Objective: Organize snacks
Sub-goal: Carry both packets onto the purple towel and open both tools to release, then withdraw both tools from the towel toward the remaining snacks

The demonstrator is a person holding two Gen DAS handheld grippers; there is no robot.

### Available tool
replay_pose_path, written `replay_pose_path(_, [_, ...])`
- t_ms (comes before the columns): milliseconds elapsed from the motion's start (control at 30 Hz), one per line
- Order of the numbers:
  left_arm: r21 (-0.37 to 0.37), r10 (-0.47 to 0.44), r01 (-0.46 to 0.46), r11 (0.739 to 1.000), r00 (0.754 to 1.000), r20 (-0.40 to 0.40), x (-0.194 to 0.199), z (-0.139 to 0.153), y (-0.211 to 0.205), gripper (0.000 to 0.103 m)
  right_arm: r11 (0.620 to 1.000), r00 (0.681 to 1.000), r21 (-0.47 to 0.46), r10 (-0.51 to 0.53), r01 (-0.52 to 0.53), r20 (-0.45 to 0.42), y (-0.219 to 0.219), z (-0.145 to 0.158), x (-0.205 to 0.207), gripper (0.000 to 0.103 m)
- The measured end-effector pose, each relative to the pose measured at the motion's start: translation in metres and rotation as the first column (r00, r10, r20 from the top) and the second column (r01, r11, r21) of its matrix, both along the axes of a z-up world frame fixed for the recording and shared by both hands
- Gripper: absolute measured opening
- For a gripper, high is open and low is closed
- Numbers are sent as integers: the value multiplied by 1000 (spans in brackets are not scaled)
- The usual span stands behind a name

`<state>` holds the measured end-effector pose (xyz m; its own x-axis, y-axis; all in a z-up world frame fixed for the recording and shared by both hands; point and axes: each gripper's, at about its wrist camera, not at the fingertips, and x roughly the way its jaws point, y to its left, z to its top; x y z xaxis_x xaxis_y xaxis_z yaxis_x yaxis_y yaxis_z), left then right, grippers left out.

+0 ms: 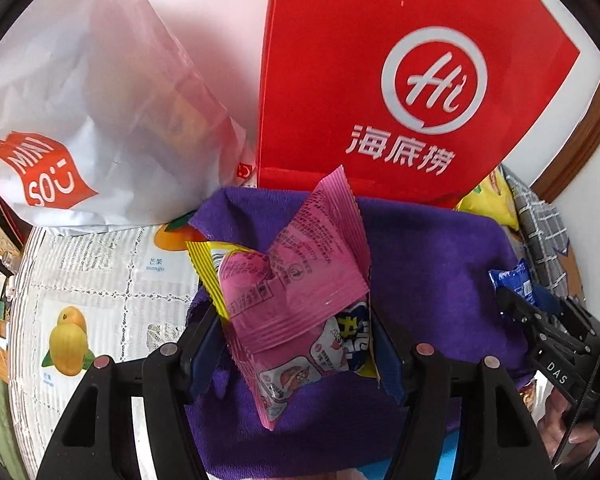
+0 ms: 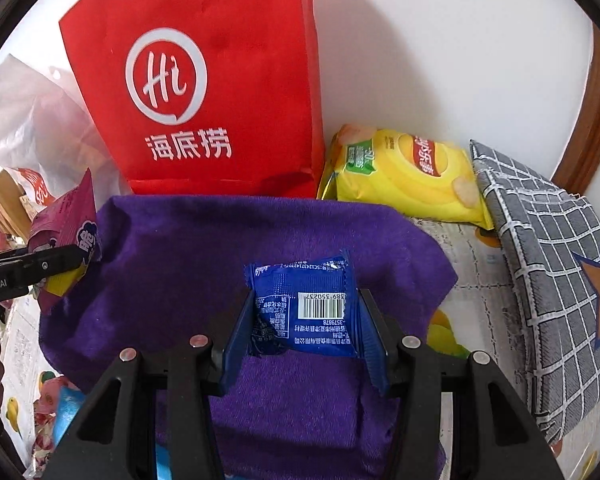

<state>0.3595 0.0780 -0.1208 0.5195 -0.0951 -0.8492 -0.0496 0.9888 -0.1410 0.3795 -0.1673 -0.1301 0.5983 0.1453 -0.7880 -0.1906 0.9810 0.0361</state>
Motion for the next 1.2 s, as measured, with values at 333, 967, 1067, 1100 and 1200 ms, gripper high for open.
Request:
replay_pose_path(333, [5,-25,26,1000,999,-34,8,-13,-6,66,1000,999,-18,7,-8,-42,5,-19,9,50])
replay_pose_path(967, [8,-59,59,998,998,14,-13,10,-19,82,1000,999,11,-16,16,-34,-4,-6,-5,70])
replay_pose_path(1067, [24,-45,44,999,998,37,-26,22,-18,82,1000,1000,-1,-25,25,-4,-5,10,-18,76])
replay_pose_path(1100, [30,-40,39,999,998,43,-30,25,-17,83,1000,1000,-1,-29,29,6,-5,15,-21,78])
replay_pose_path(1200, [53,-16,13,998,998,69,-47,41,-16,87,999,998,-11,-46,47,41,-6,32,-37,88])
